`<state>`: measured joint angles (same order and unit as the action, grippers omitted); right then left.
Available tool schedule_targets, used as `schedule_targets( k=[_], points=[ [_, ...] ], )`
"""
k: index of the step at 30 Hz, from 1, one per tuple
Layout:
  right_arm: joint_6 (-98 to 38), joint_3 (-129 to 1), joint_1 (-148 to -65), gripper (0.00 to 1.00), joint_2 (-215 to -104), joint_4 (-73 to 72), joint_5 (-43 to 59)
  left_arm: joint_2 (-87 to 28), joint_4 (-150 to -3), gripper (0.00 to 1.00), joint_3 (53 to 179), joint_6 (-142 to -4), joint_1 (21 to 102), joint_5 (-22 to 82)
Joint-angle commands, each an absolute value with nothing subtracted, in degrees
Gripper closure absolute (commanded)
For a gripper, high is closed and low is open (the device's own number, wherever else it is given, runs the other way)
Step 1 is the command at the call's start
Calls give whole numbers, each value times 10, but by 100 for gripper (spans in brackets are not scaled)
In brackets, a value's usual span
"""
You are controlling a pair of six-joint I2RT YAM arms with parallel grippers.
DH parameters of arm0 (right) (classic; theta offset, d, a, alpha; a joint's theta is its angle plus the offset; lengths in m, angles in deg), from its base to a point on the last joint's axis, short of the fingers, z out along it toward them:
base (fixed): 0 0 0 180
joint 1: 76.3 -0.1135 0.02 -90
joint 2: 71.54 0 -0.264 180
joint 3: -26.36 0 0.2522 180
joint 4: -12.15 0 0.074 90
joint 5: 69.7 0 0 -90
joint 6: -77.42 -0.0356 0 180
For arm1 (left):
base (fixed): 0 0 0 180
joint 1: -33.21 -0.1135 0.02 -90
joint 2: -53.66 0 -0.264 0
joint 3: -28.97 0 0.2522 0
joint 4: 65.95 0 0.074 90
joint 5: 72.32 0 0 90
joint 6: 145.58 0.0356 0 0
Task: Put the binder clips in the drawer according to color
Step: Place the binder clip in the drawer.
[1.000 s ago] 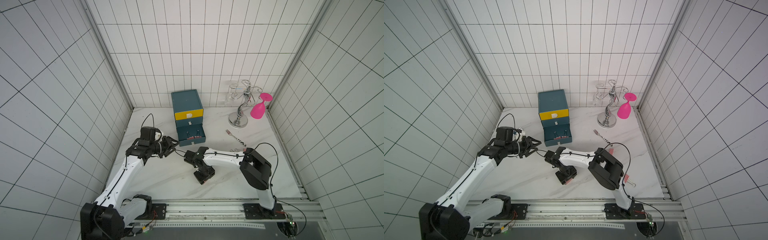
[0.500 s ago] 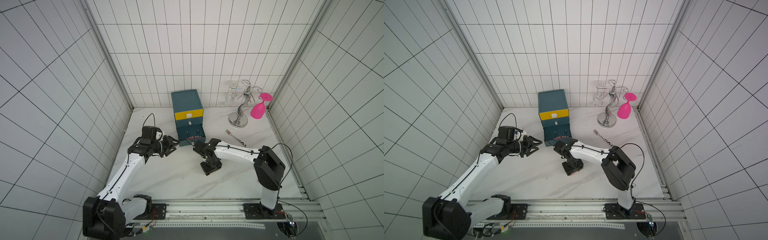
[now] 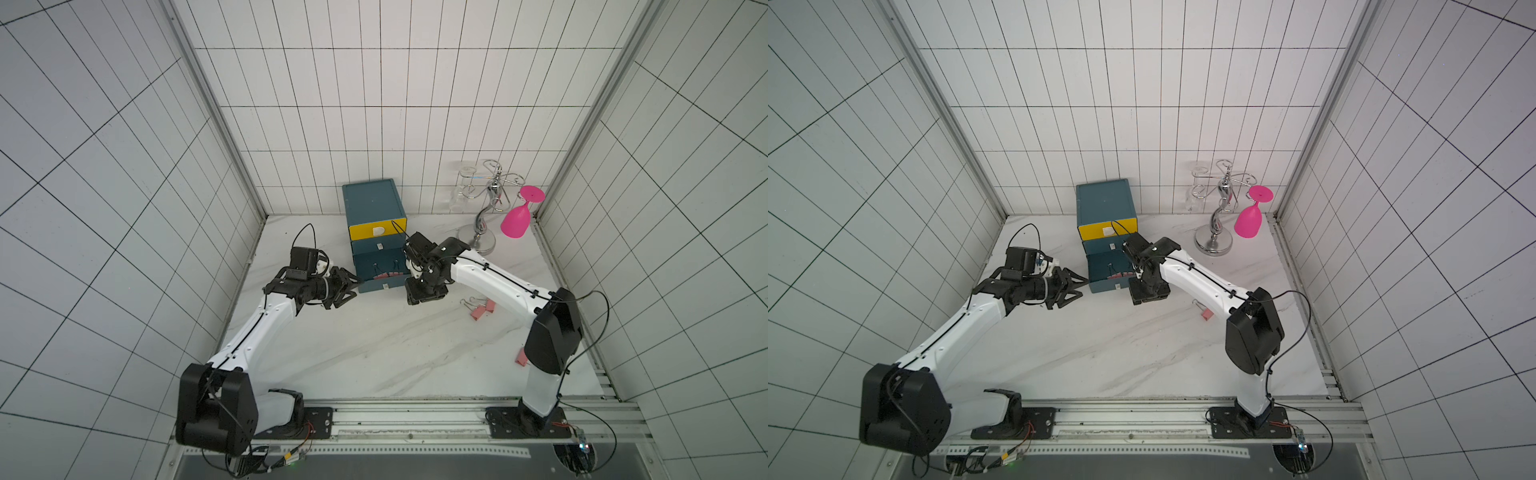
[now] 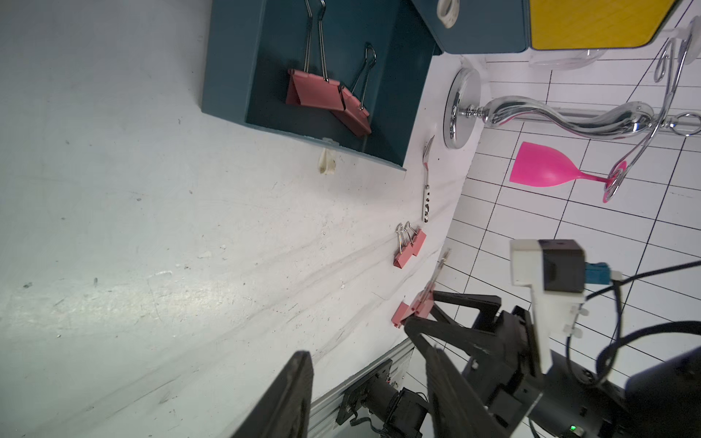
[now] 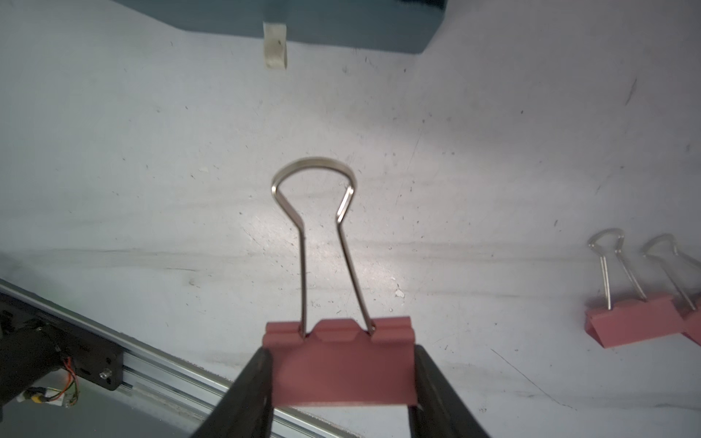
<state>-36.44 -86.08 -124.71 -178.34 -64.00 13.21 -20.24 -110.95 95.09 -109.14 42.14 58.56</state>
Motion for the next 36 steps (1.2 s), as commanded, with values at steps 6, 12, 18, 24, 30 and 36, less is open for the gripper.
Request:
schedule_targets(
  k=[6,12,18,24,30,36],
  points=[
    [-373,-993,-1220,65,-1875,-663,116,-236,-1067,48,984,-1099,441,614],
    [-395,-1088,-1205,64,-1939,-662,116,-241,-1052,48,986,-1111,455,613],
    [-408,-1150,-1198,56,-1982,-659,121,-232,-1055,48,981,-1111,454,614],
    [-416,-1173,-1186,36,-2002,-659,116,-225,-1057,48,973,-1111,454,615],
    [-410,-1156,-1180,22,-1973,-659,130,-221,-1060,48,974,-1110,454,616],
    [-411,-1033,-1157,24,-1892,-635,159,-216,-1062,48,974,-1110,453,614]
  ],
)
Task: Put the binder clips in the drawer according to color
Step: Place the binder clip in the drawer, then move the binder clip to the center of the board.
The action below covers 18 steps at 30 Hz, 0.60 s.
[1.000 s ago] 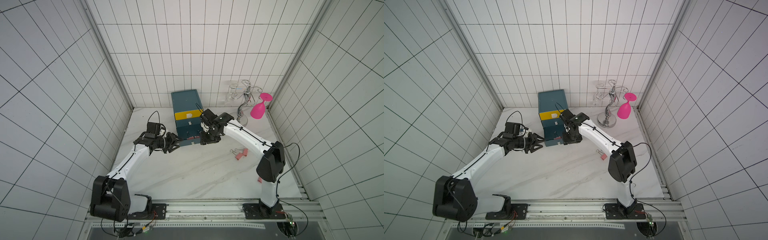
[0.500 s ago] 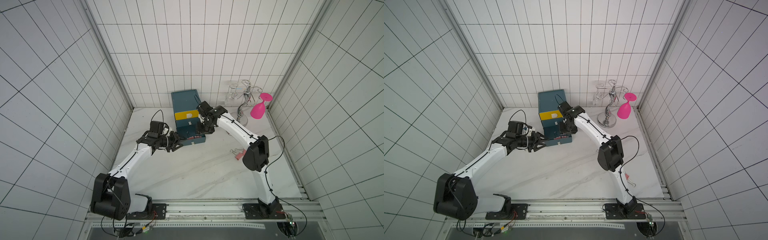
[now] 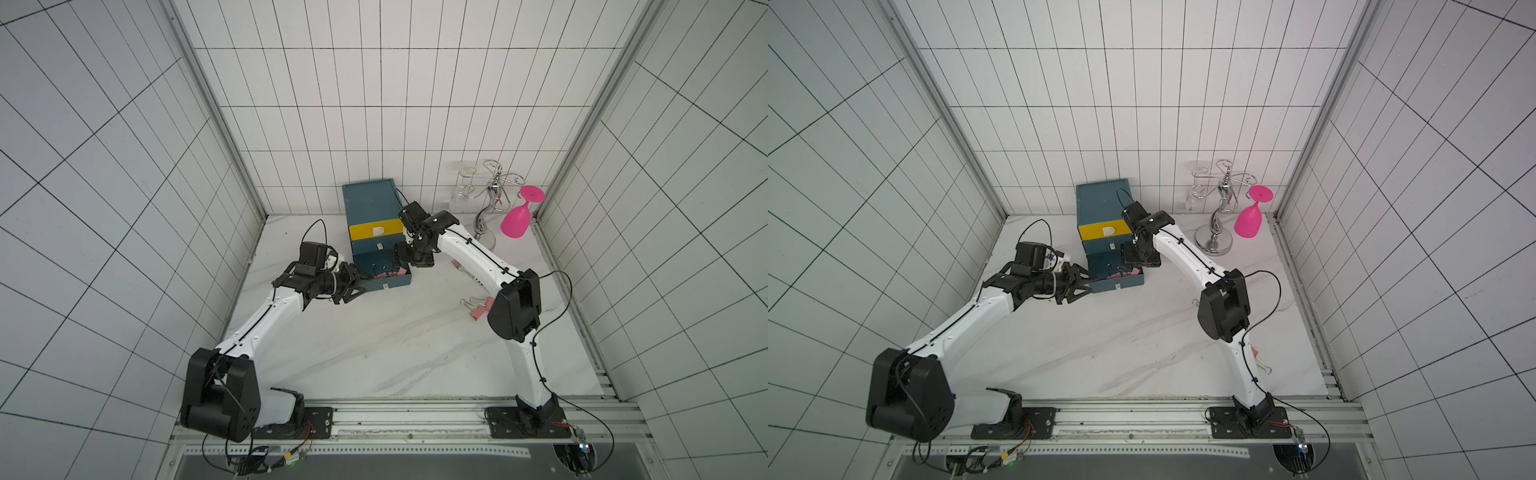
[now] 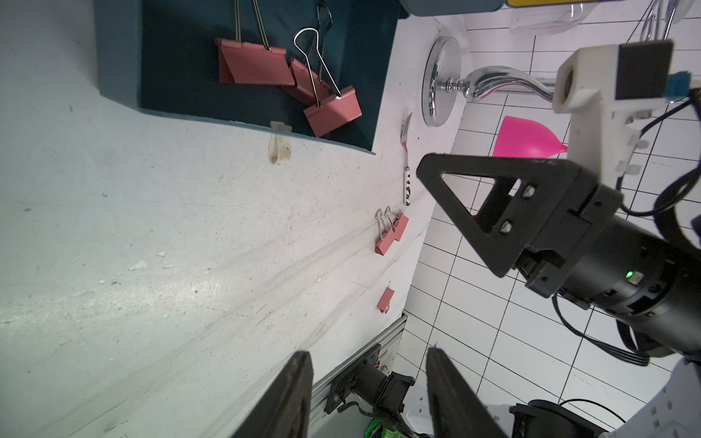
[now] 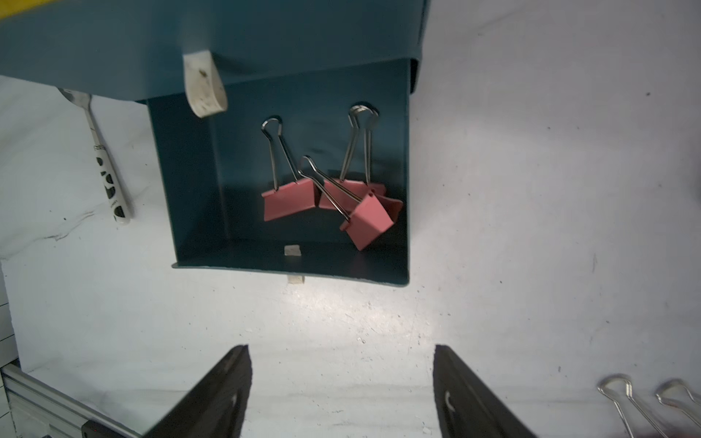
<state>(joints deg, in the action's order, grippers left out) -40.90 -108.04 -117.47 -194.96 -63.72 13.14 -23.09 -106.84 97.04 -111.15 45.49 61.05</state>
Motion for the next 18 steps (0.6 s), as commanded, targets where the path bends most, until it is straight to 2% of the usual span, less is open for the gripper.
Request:
schedule_targets(
  k=[1,11,18],
  points=[
    [-411,-1004,-1151,24,-1876,-625,161,-215,-1063,48,974,-1109,453,614],
    [-432,-714,-1026,27,-1708,-560,159,-210,-1068,48,965,-1103,452,611],
    [-420,-600,-949,28,-1678,-535,143,-218,-1062,48,963,-1105,452,616]
  ],
)
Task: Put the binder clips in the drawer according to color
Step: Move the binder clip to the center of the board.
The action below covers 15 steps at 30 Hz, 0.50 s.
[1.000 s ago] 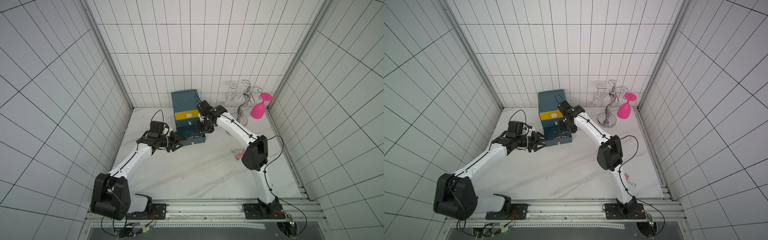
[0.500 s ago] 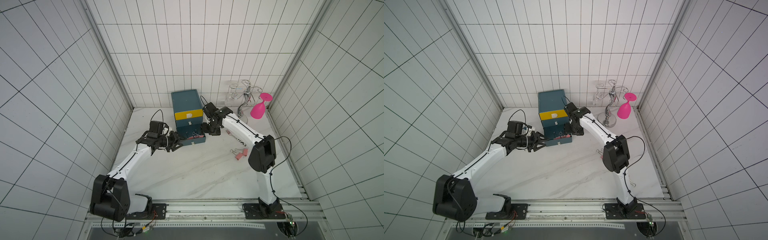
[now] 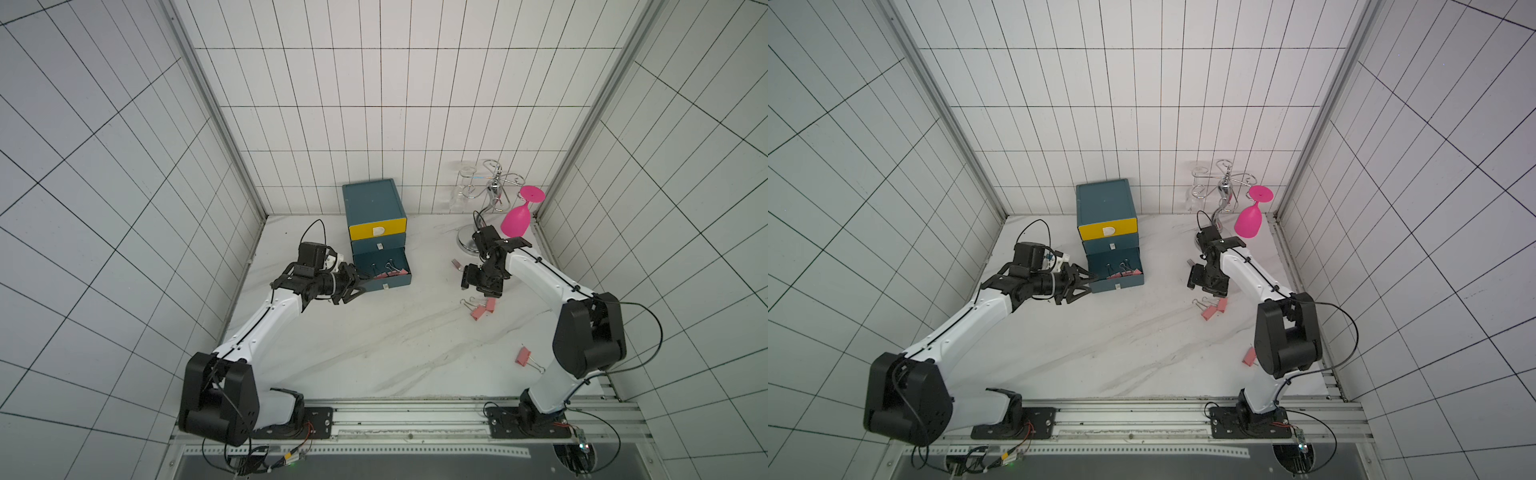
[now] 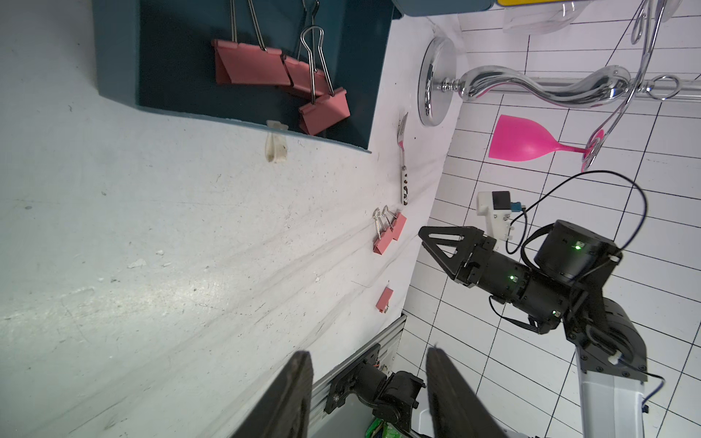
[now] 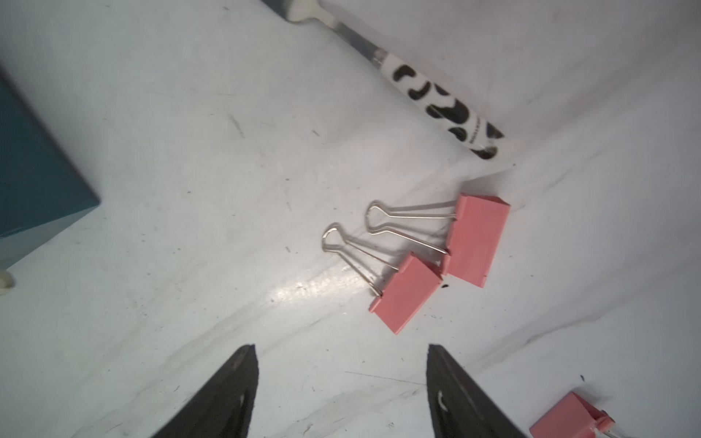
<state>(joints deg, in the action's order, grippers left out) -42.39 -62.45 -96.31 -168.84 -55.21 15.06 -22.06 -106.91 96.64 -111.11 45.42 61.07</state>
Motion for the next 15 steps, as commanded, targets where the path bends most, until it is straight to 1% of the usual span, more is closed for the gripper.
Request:
schedule_targets(
  k=[1,15],
  points=[
    [-418,-594,-945,28,-1679,-531,142,-219,-1062,48,963,-1104,452,617],
    [-386,-616,-938,30,-1760,-514,132,-222,-1068,48,965,-1101,452,622]
  ],
)
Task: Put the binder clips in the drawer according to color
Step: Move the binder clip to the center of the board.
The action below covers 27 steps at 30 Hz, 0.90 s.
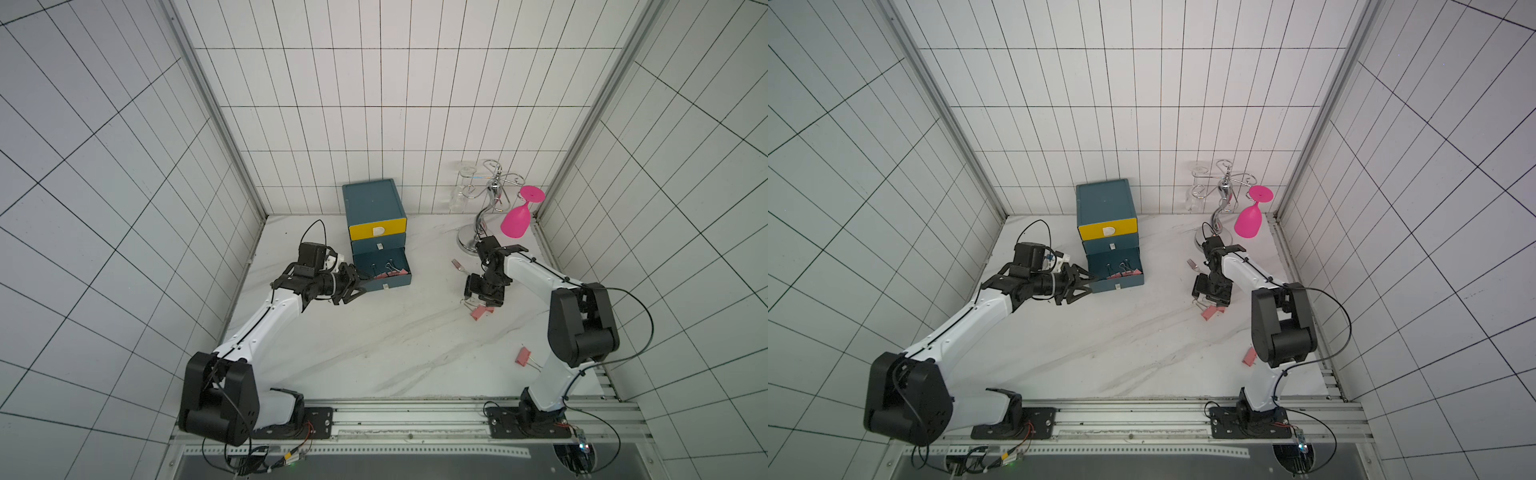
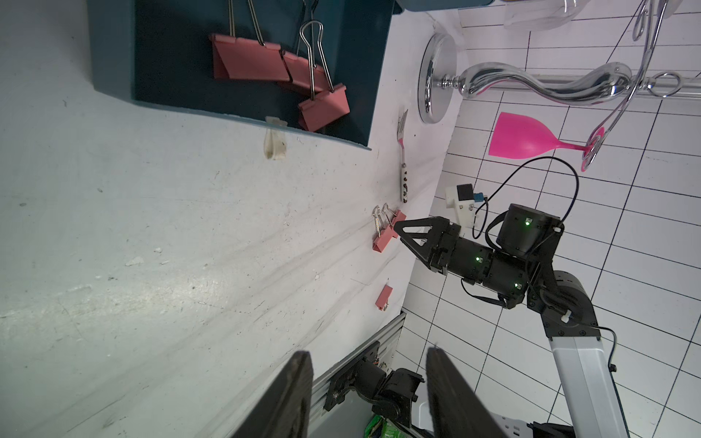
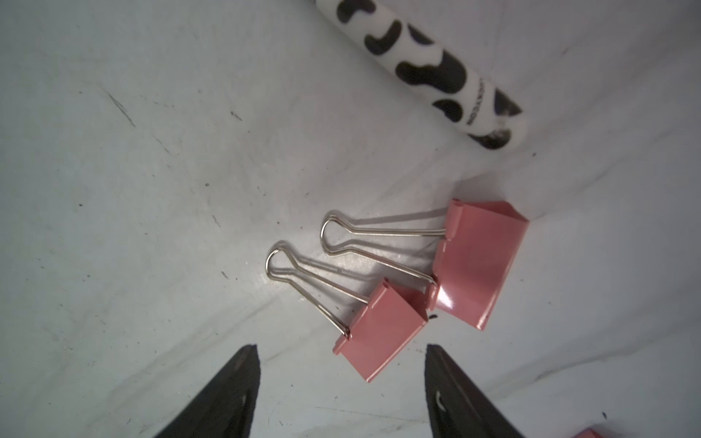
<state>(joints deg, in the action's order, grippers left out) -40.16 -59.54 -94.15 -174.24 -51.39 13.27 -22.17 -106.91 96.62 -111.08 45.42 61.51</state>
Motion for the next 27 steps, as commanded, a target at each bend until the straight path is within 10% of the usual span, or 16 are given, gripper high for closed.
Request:
schedule_targets(
  k=[1,27],
  points=[
    [-384,-617,-939,30,-1764,-513,132,-221,-1069,48,966,-1101,452,621],
    [-454,-495,-1019,33,-1692,-454,70,-221,-1070,48,961,-1101,453,617]
  ],
)
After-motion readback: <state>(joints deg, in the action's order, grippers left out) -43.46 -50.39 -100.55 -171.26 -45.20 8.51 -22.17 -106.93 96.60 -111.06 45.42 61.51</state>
